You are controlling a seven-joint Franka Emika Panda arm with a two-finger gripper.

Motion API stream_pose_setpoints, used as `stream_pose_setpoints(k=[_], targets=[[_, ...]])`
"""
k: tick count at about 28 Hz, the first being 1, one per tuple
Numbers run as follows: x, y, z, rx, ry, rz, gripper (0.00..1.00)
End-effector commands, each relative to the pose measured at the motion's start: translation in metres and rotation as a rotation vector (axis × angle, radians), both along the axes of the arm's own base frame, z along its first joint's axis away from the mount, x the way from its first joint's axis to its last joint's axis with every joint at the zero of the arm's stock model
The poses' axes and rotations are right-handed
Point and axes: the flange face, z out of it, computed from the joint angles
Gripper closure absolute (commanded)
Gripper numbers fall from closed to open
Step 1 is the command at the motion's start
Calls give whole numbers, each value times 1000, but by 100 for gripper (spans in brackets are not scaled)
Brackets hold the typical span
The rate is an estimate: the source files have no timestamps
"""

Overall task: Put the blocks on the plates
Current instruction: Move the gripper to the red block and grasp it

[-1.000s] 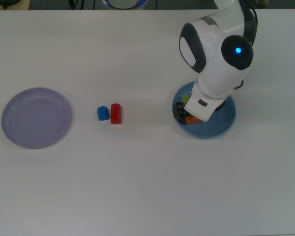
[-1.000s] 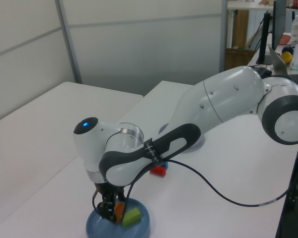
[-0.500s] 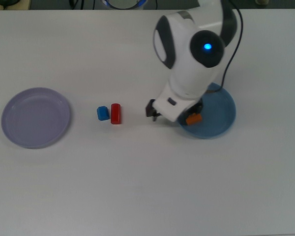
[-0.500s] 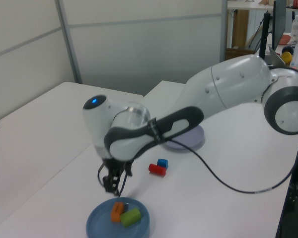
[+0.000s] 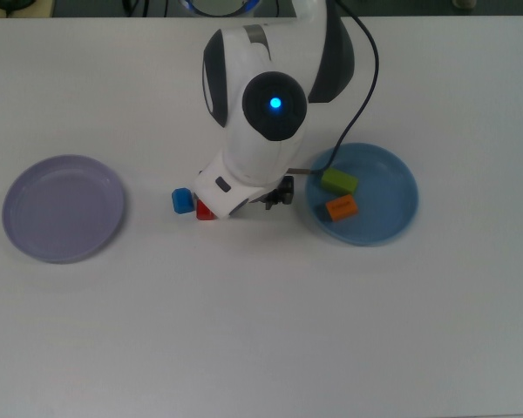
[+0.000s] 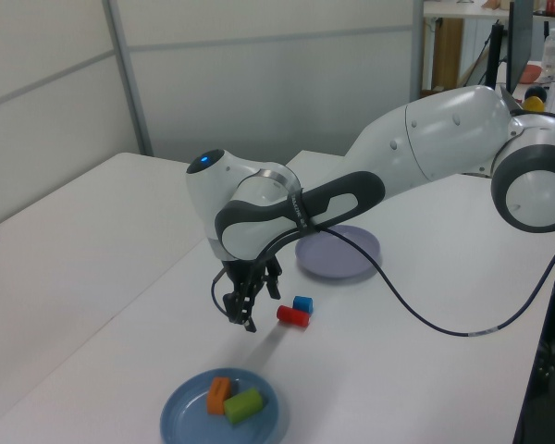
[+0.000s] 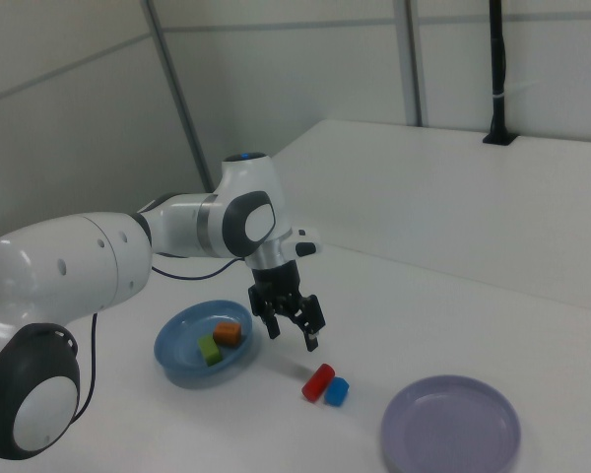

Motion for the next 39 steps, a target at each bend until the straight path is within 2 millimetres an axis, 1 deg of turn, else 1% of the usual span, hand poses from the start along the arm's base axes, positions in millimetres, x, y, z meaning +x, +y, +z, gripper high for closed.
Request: stream_pose_setpoints(k=[1,3,7,20,21,23,24,25,28,29,31,32,33,34,35,39], targets=[[-7,-21,-3,2,41,-14,0],[-8,-25,-10,-1,53,-17,0],[-10,-34,-18,-12,69,-23,0],[-16,-39,-45,-19,118,0,0],[-16,-39,-46,-19,120,2,3],[-17,-40,-50,-19,129,9,15],[-17,-40,-51,-19,130,9,37],[-17,-42,-50,-20,129,6,50],[-17,-46,-51,-22,128,0,72],[-16,-46,-50,-21,127,2,85],[-16,-46,-50,-21,124,2,92],[-16,-47,-50,-20,124,0,100],[-16,-48,-50,-18,123,-1,100],[-15,-55,-48,-12,121,-14,100],[-14,-57,-47,-9,118,-19,100],[-12,-60,-37,0,106,-6,100]])
